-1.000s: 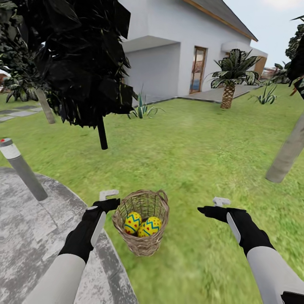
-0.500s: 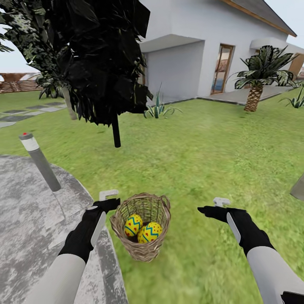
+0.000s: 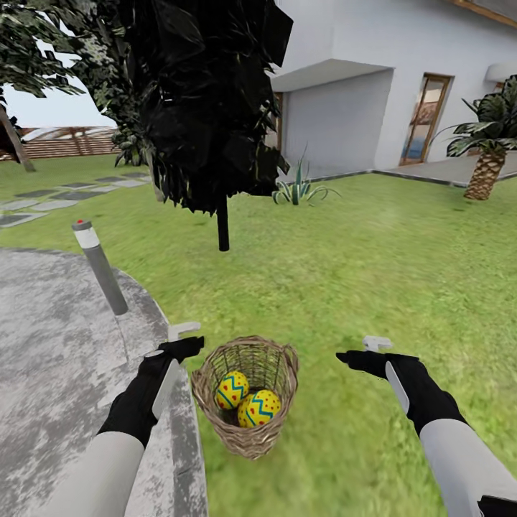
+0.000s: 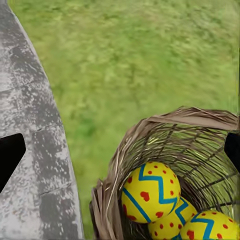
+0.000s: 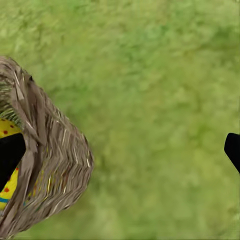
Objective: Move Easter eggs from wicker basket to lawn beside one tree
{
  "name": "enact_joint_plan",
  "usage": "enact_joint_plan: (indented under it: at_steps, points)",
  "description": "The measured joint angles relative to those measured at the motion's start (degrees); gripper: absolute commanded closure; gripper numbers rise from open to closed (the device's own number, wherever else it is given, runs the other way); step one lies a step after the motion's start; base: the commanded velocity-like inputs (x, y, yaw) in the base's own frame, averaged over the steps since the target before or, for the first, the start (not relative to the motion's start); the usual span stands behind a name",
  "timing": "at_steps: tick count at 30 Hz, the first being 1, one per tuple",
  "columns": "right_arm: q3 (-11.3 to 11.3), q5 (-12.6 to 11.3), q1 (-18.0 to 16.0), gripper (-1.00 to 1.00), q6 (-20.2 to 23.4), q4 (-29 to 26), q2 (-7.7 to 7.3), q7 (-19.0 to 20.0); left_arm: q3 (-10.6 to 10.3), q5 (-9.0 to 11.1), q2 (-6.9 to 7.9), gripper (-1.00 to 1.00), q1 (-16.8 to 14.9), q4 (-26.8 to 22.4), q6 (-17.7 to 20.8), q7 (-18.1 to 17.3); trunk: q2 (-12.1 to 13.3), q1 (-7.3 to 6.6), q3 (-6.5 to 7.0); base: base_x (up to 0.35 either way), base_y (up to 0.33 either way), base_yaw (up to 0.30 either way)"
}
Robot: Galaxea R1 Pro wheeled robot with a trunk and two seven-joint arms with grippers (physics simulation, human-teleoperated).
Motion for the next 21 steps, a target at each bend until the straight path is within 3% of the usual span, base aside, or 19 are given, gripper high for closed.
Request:
enact_joint_plan:
  at_steps: [1,4,11,21]
  points:
    - [0.0,0.0,0.0,-1.0,0.0,0.0,0.0,0.0,0.0,1.7,0.17,-1.0,0.0,0.0,0.0,0.1,0.0,0.0,0.0,0.067,-0.065,0.289]
    - [0.0,0.0,0.0,-1.0,0.0,0.0,0.0,0.0,0.1,3.7,0.38,-1.0,0.0,0.0,-0.1,0.2,0.0,0.01,0.0,0.024,-0.023,0.289]
    - [0.0,0.0,0.0,-1.0,0.0,0.0,0.0,0.0,0.1,4.0,0.47,-1.0,0.0,0.1,-0.1,0.3,0.0,0.01,0.0,0.003,-0.003,0.287]
    - [0.0,0.1,0.0,-1.0,0.0,0.0,-0.02,0.0,0.0,4.1,0.42,-1.0,0.0,0.1,-0.1,0.3,-3.6,1.99,-1.61,0.0,0.0,0.038]
